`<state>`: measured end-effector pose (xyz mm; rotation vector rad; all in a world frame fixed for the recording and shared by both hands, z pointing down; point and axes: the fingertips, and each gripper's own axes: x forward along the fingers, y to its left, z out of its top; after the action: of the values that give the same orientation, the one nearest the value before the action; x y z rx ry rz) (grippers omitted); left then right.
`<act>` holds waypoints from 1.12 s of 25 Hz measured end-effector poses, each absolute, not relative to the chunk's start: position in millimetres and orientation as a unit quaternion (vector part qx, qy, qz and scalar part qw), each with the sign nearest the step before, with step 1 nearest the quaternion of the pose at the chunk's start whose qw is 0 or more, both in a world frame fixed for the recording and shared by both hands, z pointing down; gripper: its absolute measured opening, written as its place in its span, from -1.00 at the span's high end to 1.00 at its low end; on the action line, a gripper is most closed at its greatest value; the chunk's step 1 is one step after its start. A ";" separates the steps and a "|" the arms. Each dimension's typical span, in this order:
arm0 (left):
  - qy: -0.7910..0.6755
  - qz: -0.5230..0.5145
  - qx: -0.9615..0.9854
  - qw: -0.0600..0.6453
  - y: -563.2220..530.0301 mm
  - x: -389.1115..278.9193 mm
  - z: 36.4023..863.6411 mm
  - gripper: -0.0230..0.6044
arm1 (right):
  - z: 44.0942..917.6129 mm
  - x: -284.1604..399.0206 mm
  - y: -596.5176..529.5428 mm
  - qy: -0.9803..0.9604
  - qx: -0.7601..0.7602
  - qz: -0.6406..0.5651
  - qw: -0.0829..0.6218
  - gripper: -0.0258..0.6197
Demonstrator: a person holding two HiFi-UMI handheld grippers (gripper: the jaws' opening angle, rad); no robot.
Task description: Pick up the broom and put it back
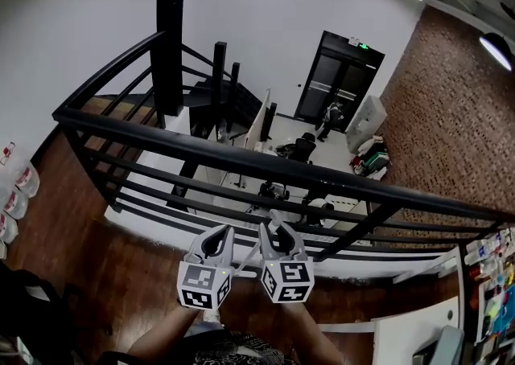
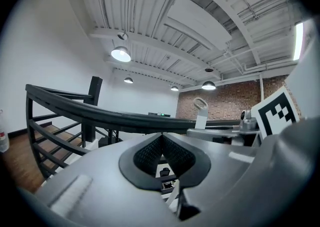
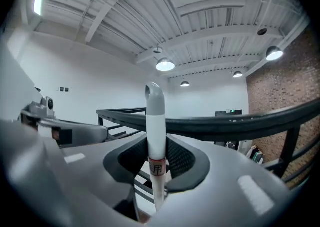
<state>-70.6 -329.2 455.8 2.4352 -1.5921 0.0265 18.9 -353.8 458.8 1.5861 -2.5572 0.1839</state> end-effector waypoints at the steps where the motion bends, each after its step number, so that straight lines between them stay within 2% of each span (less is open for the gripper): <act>1: -0.542 0.007 0.833 0.115 -325.7 -68.5 453.1 0.92 | 449.2 19.7 -347.6 -0.848 0.525 0.055 0.059 0.62; 12: -0.530 0.003 0.840 0.119 -300.9 -50.9 443.6 0.92 | 373.9 36.2 -297.8 -0.852 0.523 0.004 0.022 0.62; 28: -0.531 0.004 0.840 0.113 -288.3 -45.1 442.6 0.92 | 385.3 55.4 -289.4 -0.840 0.542 -0.002 0.035 0.62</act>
<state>-45.1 -288.3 442.6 2.4641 -1.5583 0.0115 55.4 -289.4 385.3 1.6655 -2.5799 -0.0053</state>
